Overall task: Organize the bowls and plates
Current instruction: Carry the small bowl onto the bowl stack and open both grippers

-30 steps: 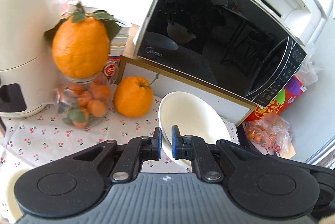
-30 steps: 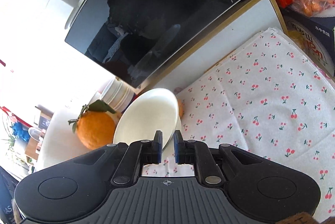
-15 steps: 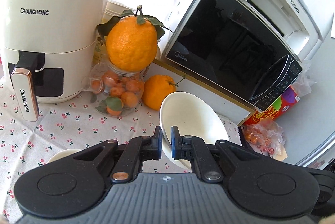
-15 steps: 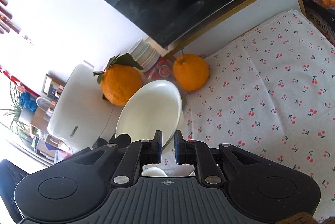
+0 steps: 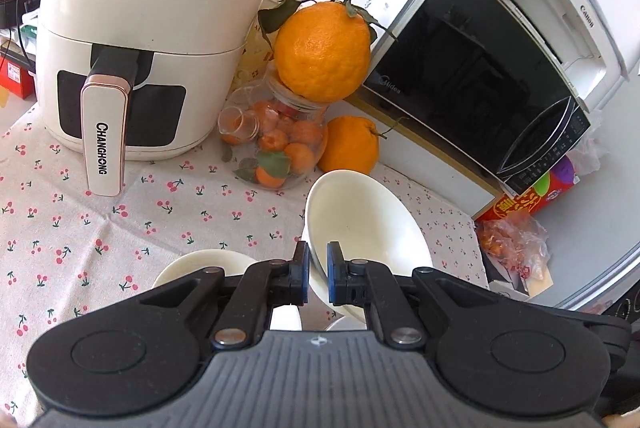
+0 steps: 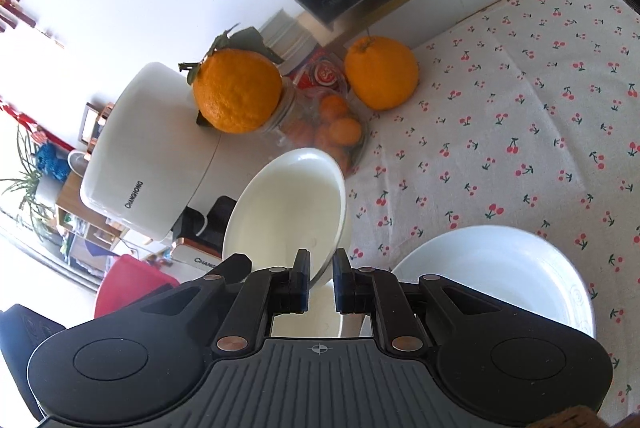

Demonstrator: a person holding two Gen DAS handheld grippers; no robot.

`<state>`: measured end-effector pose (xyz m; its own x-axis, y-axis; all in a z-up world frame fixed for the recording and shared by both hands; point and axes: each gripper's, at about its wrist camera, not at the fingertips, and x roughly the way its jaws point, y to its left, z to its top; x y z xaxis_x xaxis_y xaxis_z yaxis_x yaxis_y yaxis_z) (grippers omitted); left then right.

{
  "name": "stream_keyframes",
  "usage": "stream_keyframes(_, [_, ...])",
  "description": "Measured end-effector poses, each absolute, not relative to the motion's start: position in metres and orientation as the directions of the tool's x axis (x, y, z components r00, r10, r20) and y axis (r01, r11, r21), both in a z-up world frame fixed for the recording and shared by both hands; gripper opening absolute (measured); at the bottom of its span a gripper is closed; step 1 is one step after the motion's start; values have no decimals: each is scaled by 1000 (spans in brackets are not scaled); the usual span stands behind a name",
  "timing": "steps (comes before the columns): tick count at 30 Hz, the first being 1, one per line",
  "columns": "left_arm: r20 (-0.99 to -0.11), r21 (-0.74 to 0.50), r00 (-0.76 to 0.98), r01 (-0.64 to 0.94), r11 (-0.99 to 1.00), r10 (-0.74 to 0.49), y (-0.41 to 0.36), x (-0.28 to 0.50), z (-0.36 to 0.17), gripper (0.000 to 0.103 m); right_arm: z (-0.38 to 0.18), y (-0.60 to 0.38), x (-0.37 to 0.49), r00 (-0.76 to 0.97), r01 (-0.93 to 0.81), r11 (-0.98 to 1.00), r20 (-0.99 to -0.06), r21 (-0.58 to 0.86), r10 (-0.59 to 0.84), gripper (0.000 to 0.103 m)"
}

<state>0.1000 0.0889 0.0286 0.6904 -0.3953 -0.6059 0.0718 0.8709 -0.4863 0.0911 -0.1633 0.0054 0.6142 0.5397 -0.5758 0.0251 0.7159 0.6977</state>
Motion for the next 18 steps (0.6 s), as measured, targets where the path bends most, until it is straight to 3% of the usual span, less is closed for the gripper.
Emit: stream_keyframes(18, [-725,-412,603,10,911,-334,130,76,0,10,-20,-110,88,483,-51,757,-647,652,590,14])
